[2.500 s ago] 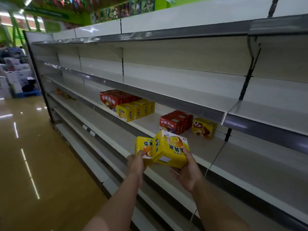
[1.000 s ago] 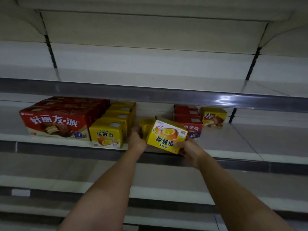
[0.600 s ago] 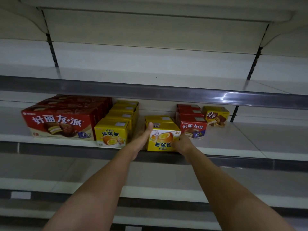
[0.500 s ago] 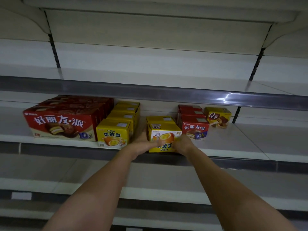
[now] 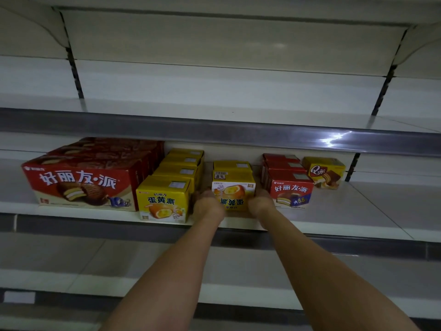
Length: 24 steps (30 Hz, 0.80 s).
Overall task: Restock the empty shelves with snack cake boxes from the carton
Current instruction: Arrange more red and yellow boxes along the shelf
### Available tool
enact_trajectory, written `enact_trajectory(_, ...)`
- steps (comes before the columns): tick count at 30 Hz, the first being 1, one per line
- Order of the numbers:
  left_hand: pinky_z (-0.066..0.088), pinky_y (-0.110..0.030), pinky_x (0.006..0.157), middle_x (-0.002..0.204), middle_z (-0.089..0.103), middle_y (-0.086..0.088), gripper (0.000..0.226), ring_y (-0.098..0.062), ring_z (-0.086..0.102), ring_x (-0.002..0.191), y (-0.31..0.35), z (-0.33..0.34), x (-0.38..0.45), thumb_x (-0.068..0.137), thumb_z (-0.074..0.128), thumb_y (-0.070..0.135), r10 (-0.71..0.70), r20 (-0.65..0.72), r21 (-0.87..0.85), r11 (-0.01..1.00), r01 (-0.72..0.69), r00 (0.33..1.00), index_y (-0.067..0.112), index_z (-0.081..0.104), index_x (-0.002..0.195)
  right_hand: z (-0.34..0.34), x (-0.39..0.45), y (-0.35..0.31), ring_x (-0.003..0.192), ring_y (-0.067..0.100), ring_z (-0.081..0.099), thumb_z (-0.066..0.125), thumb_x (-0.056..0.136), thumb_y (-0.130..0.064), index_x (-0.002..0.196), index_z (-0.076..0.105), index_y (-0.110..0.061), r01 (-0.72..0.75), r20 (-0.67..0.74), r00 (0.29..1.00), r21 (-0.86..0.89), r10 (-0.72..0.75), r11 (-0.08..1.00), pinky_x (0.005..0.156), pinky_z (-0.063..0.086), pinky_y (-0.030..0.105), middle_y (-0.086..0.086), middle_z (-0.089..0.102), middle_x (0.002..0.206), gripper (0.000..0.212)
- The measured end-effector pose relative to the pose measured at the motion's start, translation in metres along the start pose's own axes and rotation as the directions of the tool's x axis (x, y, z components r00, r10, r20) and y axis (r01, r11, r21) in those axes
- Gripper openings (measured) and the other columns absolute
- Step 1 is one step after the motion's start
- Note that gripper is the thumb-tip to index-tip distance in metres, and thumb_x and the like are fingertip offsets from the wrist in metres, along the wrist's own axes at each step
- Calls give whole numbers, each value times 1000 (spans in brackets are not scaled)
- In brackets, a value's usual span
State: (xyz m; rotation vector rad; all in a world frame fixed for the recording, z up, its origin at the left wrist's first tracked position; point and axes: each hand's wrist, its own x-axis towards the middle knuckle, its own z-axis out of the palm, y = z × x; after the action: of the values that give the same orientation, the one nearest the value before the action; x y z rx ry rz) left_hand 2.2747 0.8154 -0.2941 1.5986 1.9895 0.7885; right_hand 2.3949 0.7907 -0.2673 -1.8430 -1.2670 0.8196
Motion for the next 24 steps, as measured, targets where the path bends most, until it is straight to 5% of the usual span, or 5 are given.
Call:
enact_trajectory(7, 42, -41, 99, 140, 42, -16, 56, -34, 44, 127, 16, 13, 17, 84, 63, 8, -91, -74, -265, 962, 69, 993, 7, 35, 133, 18, 24, -3, 113, 34, 55, 52, 92, -10, 129, 47, -3, -12, -99, 995, 177, 30, 984, 86, 46, 36, 19, 57, 125, 38)
enact_trajectory(12, 41, -40, 98, 137, 45, -21, 52, -36, 46, 125, 23, 24, 22, 86, 56, 1, -80, -114, -464, 886, 18, 990, -2, 29, 132, 25, 33, -3, 107, 30, 58, 55, 89, -10, 119, 56, -9, 9, -76, 997, 257, 11, 967, 93, 49, 42, 12, 62, 115, 31)
enact_trajectory(16, 40, -37, 100, 143, 40, -19, 56, -35, 44, 129, 29, 23, 25, 90, 51, 0, -58, -46, -447, 894, 31, 997, 1, 30, 141, 23, 37, -6, 111, 30, 56, 52, 89, -6, 118, 58, -10, 2, -52, 998, 336, 17, 942, 96, 45, 36, 14, 61, 119, 30)
enact_trajectory(20, 45, -37, 96, 136, 49, -17, 45, -35, 50, 122, 28, 17, 27, 90, 52, 7, -49, -21, -372, 927, 37, 999, 5, 43, 133, 22, 40, -9, 116, 31, 53, 55, 85, -7, 128, 50, -9, -49, -65, 994, 471, 90, 881, 104, 42, 45, 14, 57, 124, 44)
enact_trajectory(24, 46, -39, 97, 135, 51, -17, 41, -34, 51, 122, 24, 14, 29, 91, 48, 4, -41, -8, -363, 931, 35, 999, 6, 48, 132, 21, 35, -9, 113, 30, 52, 55, 87, -9, 120, 52, -9, -66, -55, 993, 475, 105, 878, 102, 42, 45, 11, 56, 113, 33)
